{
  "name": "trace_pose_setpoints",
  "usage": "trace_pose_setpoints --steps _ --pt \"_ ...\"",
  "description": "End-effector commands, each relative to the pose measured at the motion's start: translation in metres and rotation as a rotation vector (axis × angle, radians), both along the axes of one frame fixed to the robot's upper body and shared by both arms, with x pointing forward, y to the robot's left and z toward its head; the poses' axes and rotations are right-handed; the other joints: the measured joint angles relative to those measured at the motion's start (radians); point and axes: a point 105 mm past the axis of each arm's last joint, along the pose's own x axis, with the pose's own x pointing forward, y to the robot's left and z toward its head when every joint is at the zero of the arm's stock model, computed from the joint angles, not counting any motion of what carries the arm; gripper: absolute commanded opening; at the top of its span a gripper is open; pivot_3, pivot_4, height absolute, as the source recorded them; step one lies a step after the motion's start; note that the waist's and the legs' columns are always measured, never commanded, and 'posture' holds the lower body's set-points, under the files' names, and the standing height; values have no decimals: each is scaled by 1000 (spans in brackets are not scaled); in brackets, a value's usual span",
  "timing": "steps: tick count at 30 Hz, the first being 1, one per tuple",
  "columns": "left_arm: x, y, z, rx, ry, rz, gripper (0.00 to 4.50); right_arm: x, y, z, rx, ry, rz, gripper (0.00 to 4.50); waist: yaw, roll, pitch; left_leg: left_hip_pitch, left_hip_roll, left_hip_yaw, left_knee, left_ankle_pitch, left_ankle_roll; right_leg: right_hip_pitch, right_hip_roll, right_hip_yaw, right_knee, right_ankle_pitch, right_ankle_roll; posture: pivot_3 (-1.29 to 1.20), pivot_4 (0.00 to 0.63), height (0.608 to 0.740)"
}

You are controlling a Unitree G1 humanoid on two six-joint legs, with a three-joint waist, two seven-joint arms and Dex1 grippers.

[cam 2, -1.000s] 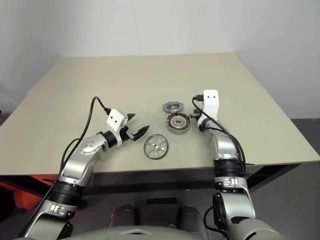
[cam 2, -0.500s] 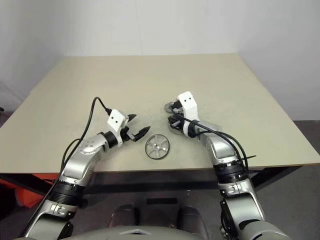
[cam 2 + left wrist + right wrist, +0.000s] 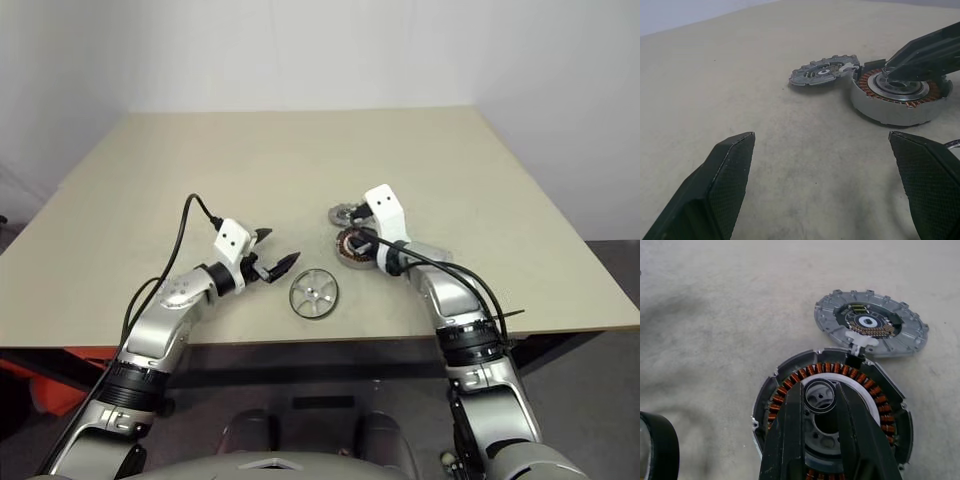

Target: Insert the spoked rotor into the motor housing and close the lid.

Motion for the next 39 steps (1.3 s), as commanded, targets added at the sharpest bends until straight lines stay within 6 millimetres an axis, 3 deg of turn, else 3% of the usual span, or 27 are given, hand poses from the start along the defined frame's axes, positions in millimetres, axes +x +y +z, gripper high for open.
trace_pose_setpoints --steps 1,14,37,39 --pt "1 1 15 -6 -58 0 4500 4 -5 11 -6 -40 -17 577 0 0 0 0 0 0 0 0 0 0 0 0 0 0 0 0 0 740" --pt "1 2 15 -4 -59 7 4500 2 -16 -6 -45 8 -44 577 0 0 0 0 0 0 0 0 0 0 0 0 0 0 0 0 0 740" --pt "3 5 15 -1 -63 26 4500 3 -4 3 -38 -19 -2 577 0 0 0 1 0 0 0 0 0 1 0 0 0 0 0 0 0 740" --pt "3 6 14 -1 -62 27 4500 3 -4 4 -41 -25 1 1318 0 0 0 1 0 0 0 0 0 1 0 0 0 0 0 0 0 740"
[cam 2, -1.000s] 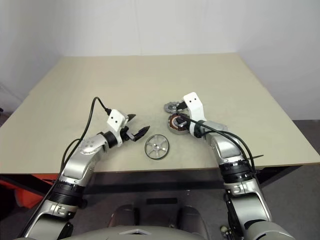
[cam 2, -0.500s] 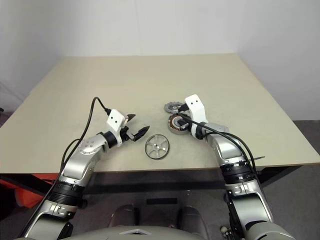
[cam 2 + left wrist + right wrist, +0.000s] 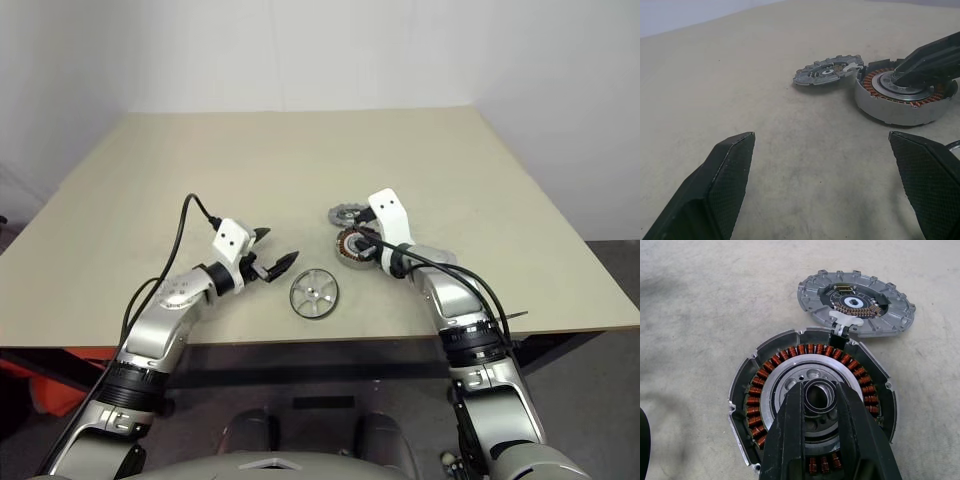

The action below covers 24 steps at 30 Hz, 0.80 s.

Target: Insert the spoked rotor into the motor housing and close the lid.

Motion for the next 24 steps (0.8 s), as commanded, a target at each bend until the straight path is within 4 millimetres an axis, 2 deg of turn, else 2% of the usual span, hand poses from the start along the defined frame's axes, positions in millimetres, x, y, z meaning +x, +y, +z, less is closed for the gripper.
trace_pose_setpoints --steps 1,9,10,17,20,24 --pt "2 4 14 -3 -59 14 4500 3 5 13 -7 -53 20 1608 0 0 0 0 0 0 0 0 0 0 0 0 0 0 0 0 0 740" --pt "2 3 13 -2 -57 14 4500 8 2 25 -1 -93 3 4347 2 0 0 0 0 0 0 0 0 0 0 0 0 0 0 0 0 740" --pt "2 3 13 -3 -56 14 4500 8 1 26 2 -97 0 4434 2 0 0 0 0 0 0 0 0 0 0 0 0 0 0 0 0 740" --pt "2 2 11 0 -54 10 4500 15 -4 33 29 -127 -48 4434 2 0 0 0 0 0 0 0 0 0 0 0 0 0 0 0 0 740" --pt "2 2 11 2 -53 9 4500 18 -9 34 31 -137 -71 3532 2 0 0 0 0 0 0 0 0 0 0 0 0 0 0 0 0 740" --pt "2 3 10 4 -52 9 4500 19 -9 33 32 -138 -73 2062 2 0 0 0 0 0 0 0 0 0 0 0 0 0 0 0 0 740"
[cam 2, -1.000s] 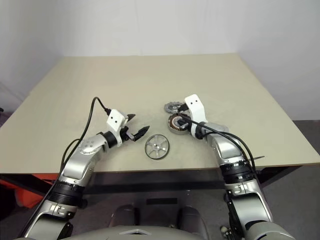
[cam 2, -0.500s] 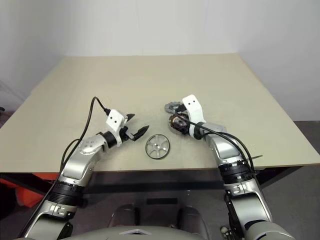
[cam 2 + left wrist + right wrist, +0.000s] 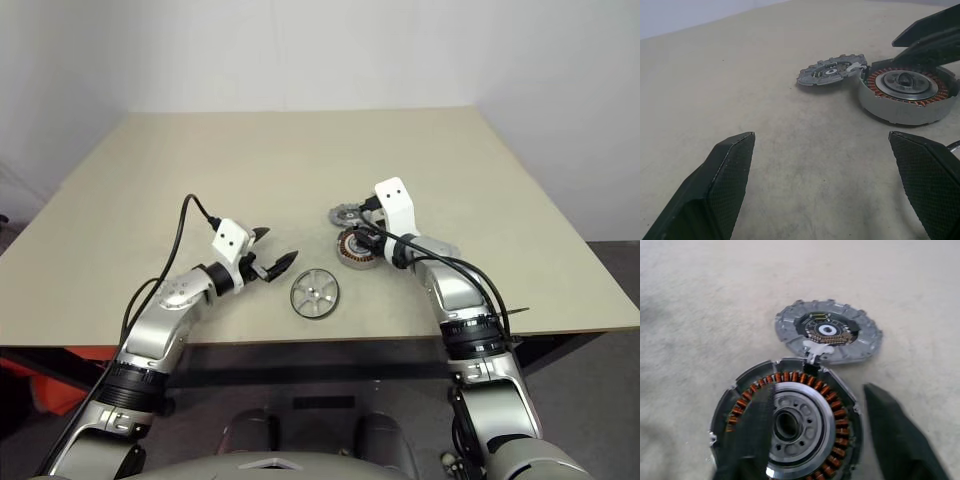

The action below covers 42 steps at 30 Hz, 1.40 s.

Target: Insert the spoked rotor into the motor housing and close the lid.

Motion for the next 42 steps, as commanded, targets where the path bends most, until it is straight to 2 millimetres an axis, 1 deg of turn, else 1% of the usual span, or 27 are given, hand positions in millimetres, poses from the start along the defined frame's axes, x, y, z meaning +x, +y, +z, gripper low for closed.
trace_pose_setpoints --steps 1,5,9,19,20,27,30,34,36,39,42 --pt "1 2 10 2 -46 3 4500 6 0 19 14 -71 -4 1699 0 0 0 0 0 0 0 0 0 0 0 0 0 0 0 0 0 740" --pt "1 2 10 3 -45 4 4500 3 5 15 -6 -58 28 279 0 0 0 0 0 0 0 0 0 0 0 0 0 0 0 0 0 740" --pt "1 2 10 4 -45 6 4500 3 5 13 -5 -54 26 279 0 0 0 0 0 0 0 0 0 0 0 0 0 0 0 0 0 740" --pt "0 4 9 7 -43 17 4500 -5 12 7 -3 -27 74 279 0 0 0 0 0 0 0 0 0 0 0 0 0 0 0 0 0 740" --pt "0 5 9 7 -43 18 4500 -5 12 6 -1 -25 73 130 0 0 0 0 0 0 0 0 0 0 0 0 0 0 0 0 0 740" --pt "1 5 10 8 -44 21 4500 -4 12 6 -10 -24 71 130 0 0 0 0 0 0 0 0 0 0 0 0 0 0 0 0 0 740" --pt "1 5 10 8 -45 22 4500 -3 10 1 -16 -14 63 130 0 0 0 0 0 0 0 0 0 0 0 0 0 0 0 0 0 740" --pt "2 5 10 8 -47 24 4500 -5 8 -16 -36 29 50 130 0 0 0 0 0 0 0 0 0 0 0 0 0 0 0 0 0 740" --pt "1 6 10 9 -47 26 4500 -7 8 -20 -43 42 59 130 0 0 0 0 0 0 0 0 0 0 0 0 0 0 0 0 0 740" --pt "2 8 10 10 -47 30 4500 -7 8 -19 -45 38 64 130 0 0 0 1 0 0 0 0 0 1 0 0 0 0 0 0 0 740" --pt "2 8 10 10 -47 31 4500 -6 10 -12 -27 14 67 130 0 0 0 1 0 0 0 0 0 1 0 0 0 0 0 0 0 740"
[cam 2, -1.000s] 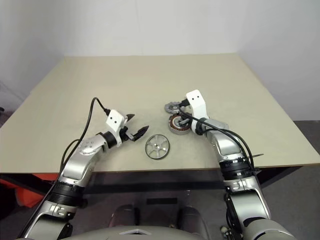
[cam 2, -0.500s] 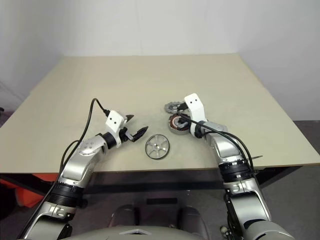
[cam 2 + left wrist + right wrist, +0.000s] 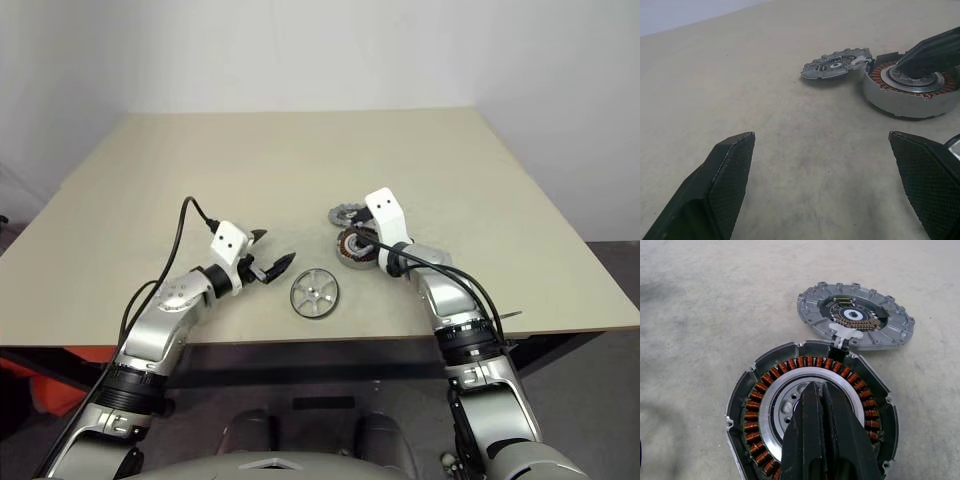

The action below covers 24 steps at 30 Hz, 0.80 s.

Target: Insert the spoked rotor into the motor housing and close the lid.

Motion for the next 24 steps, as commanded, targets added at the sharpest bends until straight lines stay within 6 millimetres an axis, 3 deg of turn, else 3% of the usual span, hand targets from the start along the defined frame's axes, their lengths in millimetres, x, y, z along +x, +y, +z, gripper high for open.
trace_pose_setpoints --steps 1,6,12,14,20,24 --pt "3 3 14 -4 -54 10 4500 2 0 9 18 -29 5 130 0 0 0 0 0 0 0 0 0 0 0 0 0 0 0 0 0 740" --pt "3 3 14 -4 -55 8 4500 9 -1 38 49 -115 -5 130 0 0 0 0 0 0 0 0 0 0 0 0 0 0 0 0 0 740" --pt "4 3 14 -4 -55 5 4500 10 -4 43 38 -129 -8 130 0 0 0 -1 0 0 0 0 0 0 0 0 0 0 0 0 0 740" --pt "3 3 14 -3 -55 4 4500 6 -3 38 35 -113 4 130 0 0 0 -1 0 0 0 0 0 -1 0 0 0 0 0 0 0 740" --pt "3 4 14 -1 -55 7 4500 -7 -7 -12 -34 24 -7 130 0 0 0 -1 0 0 0 0 0 0 0 0 0 0 0 0 0 740" --pt "3 5 13 0 -55 10 4500 -1 -6 1 -8 -11 -14 130 -1 0 0 1 0 0 0 0 0 1 0 0 -1 0 0 0 0 740"
